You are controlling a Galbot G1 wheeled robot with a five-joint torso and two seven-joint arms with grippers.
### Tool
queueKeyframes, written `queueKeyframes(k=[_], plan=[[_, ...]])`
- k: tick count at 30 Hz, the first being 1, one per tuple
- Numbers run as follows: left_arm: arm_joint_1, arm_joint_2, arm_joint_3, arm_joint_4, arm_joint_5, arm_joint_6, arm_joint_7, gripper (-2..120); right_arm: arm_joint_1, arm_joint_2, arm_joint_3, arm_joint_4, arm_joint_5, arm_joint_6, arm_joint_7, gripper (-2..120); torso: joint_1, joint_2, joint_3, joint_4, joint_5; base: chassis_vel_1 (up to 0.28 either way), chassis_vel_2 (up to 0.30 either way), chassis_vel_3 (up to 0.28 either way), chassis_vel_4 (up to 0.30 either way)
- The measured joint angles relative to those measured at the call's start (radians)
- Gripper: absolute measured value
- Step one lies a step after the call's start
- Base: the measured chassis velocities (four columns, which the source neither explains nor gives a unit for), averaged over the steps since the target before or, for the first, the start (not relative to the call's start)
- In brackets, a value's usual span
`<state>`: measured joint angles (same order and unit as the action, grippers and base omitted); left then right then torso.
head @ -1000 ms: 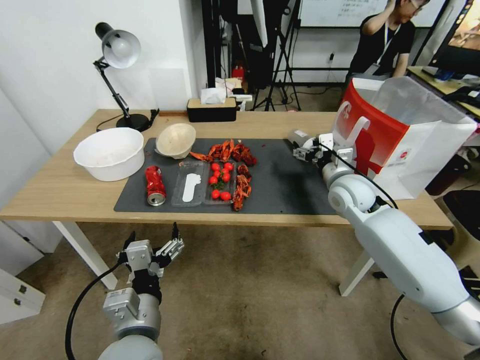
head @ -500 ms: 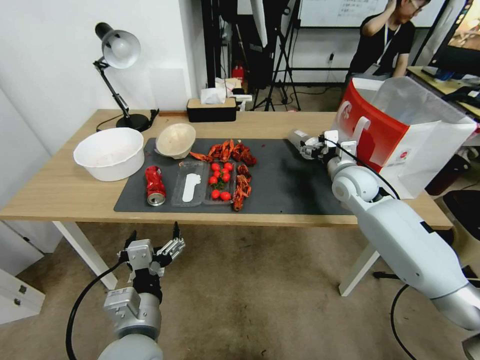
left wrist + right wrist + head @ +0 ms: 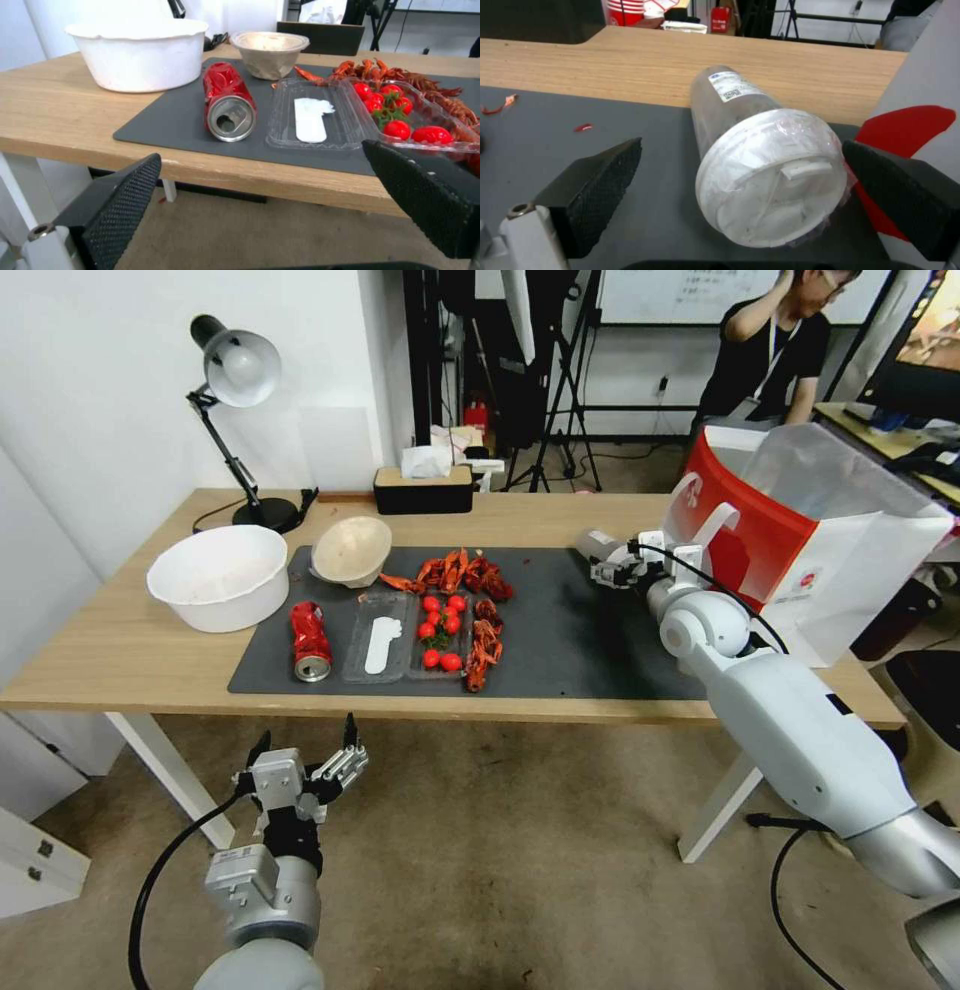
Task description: Pick up the trash from the table and place it into the takeout bag.
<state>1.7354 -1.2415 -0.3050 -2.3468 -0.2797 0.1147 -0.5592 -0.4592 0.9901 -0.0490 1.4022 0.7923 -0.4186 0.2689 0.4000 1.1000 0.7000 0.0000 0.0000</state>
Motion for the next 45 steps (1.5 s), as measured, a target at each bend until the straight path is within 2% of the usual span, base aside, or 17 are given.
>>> queueKeyframes(k=[45], plan=[[0.003, 0.008, -0.002, -0.007, -0.002, -0.003, -0.003, 100, 0.064, 0.041, -0.025, -0.141, -0.008, 0.009, -0.027, 100, 0.0, 0.0, 0.0, -0.0001, 0.0, 0.0, 0.0, 0.0, 0.0]])
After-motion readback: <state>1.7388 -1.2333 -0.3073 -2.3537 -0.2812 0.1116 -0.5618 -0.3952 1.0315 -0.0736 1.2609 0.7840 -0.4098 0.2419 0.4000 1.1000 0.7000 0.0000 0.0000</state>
